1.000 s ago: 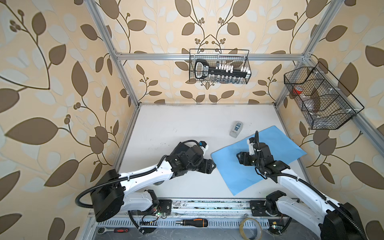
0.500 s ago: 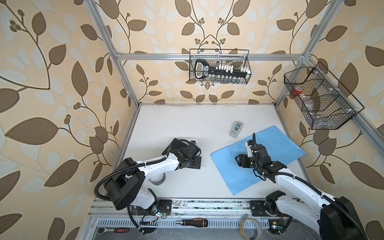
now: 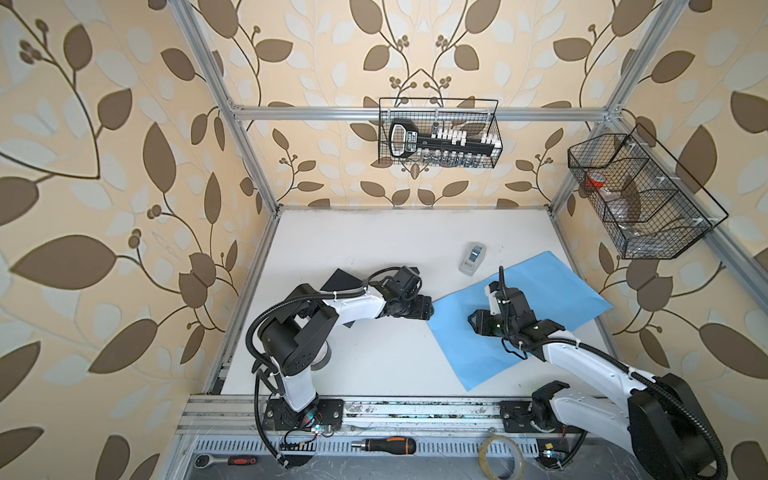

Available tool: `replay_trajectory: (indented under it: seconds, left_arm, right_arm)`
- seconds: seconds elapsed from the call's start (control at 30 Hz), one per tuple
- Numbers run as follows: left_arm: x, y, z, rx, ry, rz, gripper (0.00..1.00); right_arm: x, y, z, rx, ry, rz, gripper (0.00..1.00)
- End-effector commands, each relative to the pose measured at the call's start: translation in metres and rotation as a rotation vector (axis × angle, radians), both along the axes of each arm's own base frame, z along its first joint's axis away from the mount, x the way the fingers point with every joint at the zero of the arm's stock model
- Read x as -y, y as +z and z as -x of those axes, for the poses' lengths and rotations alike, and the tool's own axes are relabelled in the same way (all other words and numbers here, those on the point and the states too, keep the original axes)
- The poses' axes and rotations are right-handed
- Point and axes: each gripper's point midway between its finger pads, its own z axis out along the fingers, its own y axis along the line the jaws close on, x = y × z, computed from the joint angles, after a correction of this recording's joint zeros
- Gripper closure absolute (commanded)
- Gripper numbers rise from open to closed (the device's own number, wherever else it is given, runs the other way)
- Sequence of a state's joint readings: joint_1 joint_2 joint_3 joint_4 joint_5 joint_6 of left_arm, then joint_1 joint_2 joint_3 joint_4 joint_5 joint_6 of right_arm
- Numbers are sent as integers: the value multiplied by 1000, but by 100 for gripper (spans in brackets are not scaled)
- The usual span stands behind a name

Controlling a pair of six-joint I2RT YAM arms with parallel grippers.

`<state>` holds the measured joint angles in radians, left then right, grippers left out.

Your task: Wrap the gift box in paper

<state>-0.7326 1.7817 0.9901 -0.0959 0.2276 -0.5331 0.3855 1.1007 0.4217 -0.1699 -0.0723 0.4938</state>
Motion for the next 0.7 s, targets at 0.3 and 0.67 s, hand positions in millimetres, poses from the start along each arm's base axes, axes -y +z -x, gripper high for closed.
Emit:
replay_trajectory:
  seconds: [0.3, 0.67]
  left_arm:
    - [38, -12, 9, -17, -67, 100, 44]
    - [40, 9, -2, 117, -106, 139, 84]
  right_arm:
    - [-9, -24, 21, -51, -9, -105, 61]
    - [-19, -21, 22, -25, 1, -158, 64]
